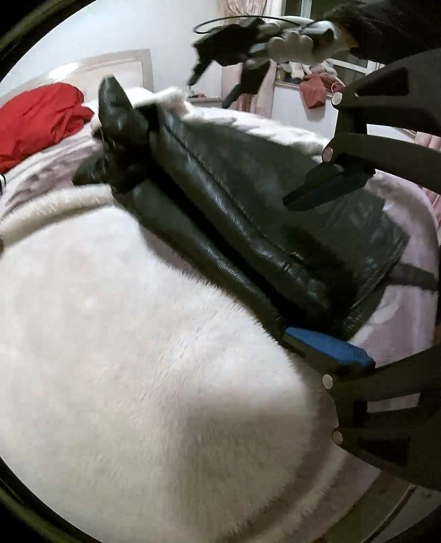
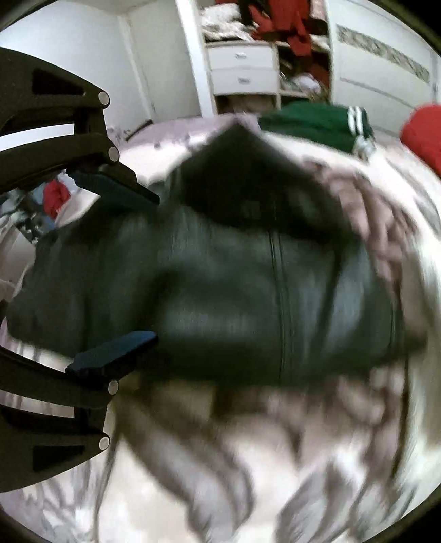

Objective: Fold large clothes

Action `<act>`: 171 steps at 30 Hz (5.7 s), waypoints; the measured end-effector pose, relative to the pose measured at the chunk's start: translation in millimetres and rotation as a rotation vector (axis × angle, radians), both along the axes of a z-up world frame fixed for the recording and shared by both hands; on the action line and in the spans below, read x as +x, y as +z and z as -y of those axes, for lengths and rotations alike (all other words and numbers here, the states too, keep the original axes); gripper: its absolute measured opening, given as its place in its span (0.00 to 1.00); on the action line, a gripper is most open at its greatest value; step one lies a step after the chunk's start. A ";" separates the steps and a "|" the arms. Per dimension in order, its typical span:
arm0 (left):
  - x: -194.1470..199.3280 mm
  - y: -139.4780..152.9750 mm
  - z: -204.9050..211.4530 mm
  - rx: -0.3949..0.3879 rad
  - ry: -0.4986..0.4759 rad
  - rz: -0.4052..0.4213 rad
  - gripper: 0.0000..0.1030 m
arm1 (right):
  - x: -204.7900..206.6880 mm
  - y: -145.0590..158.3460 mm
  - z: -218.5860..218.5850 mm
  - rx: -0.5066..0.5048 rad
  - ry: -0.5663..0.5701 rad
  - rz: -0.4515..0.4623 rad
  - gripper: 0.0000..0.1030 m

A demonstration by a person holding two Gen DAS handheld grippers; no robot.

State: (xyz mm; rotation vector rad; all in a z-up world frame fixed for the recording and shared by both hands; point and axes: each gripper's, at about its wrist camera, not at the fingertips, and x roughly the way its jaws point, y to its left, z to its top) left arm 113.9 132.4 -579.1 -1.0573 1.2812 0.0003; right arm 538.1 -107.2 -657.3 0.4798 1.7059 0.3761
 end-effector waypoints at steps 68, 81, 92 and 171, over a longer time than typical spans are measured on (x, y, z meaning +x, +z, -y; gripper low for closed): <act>163.5 44.6 215.5 0.374 -0.219 -0.096 0.15 | -48.3 14.3 155.7 -0.123 0.058 0.012 0.17; 189.0 -19.2 199.3 0.288 -0.204 -0.189 0.18 | -45.8 -102.2 80.3 -0.315 0.223 -0.117 0.13; 192.4 61.0 217.2 0.232 -0.214 -0.030 0.52 | -89.1 -1.0 224.0 -0.038 -0.147 -0.030 0.51; -117.2 68.9 -28.7 0.504 0.486 -0.242 0.87 | -163.7 51.8 -103.5 0.396 0.831 0.000 0.79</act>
